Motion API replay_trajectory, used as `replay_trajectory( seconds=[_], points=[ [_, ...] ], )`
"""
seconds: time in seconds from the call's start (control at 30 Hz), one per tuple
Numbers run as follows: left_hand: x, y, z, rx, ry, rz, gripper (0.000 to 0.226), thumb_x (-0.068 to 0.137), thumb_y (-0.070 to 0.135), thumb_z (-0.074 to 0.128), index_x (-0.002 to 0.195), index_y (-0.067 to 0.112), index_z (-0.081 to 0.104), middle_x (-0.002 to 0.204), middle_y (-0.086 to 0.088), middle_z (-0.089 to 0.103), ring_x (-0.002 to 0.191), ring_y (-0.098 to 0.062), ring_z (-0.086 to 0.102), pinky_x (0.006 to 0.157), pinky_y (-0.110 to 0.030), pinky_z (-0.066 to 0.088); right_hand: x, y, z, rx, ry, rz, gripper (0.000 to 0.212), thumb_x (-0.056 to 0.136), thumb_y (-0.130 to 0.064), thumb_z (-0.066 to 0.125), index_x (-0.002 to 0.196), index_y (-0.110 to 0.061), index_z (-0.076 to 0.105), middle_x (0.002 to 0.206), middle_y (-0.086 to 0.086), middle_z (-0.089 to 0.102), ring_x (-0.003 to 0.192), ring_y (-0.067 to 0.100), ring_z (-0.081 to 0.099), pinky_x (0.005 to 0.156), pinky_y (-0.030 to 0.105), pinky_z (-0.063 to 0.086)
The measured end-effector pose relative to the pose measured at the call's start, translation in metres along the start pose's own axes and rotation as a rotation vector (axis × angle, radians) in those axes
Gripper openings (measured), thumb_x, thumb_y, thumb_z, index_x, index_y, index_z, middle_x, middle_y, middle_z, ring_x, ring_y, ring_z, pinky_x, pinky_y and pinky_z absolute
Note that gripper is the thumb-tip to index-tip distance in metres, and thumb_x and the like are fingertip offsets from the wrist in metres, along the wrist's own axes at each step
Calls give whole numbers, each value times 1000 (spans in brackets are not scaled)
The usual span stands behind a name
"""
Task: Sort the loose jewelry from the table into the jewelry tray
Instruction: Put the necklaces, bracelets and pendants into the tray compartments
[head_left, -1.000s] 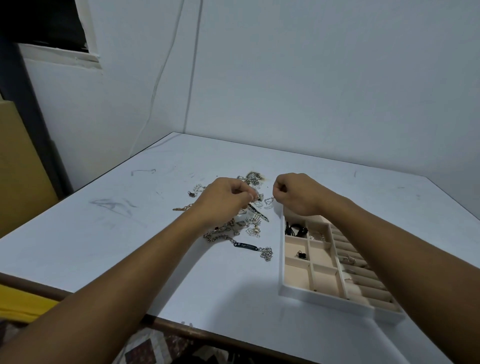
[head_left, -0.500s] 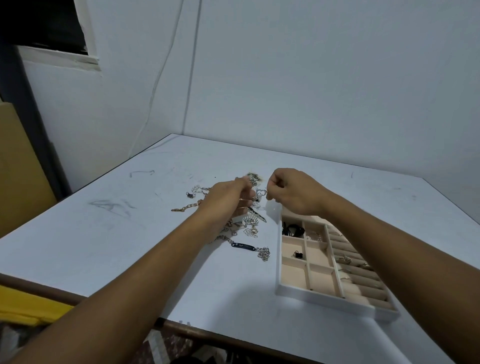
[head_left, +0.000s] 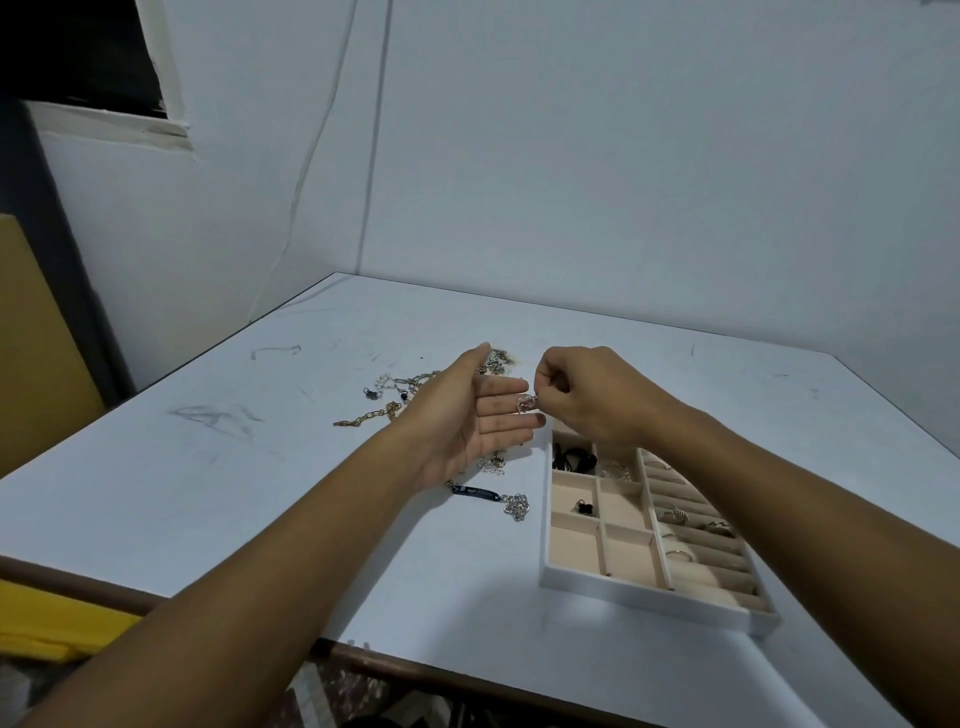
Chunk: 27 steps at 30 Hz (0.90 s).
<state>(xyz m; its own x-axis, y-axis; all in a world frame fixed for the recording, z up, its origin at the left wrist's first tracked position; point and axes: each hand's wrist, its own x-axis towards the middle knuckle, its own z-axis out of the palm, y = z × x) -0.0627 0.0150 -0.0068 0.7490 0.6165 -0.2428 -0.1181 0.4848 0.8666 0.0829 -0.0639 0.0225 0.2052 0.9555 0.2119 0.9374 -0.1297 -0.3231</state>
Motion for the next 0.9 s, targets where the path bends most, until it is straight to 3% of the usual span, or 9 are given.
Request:
replay_trajectory(
  seconds=[0.47,0.7,0.9],
  points=[
    [-5,-4,32,156,-133,-88,67,97,54,37,119,-5,59,111,-24,67,101,-36,68,90,-42,54,-51,18,-21,84,36,77,13,87,-17,54,77,-24,60,67,-8,62,58,5,51,53,14,38],
    [-11,-11,53,247,-197,-121,72,96,57,35,124,-6,56,121,-29,62,106,-37,65,87,-39,56,-78,28,-25,99,62,102,11,87,-19,56,77,-24,61,70,-6,63,63,8,54,59,23,42],
    [-14,-19,60,294,-208,-145,64,95,57,40,110,-2,60,99,-22,67,99,-38,67,87,-40,56,-98,35,-21,127,69,146,12,86,-18,57,76,-24,61,68,-7,63,60,6,53,55,15,40]
  ],
)
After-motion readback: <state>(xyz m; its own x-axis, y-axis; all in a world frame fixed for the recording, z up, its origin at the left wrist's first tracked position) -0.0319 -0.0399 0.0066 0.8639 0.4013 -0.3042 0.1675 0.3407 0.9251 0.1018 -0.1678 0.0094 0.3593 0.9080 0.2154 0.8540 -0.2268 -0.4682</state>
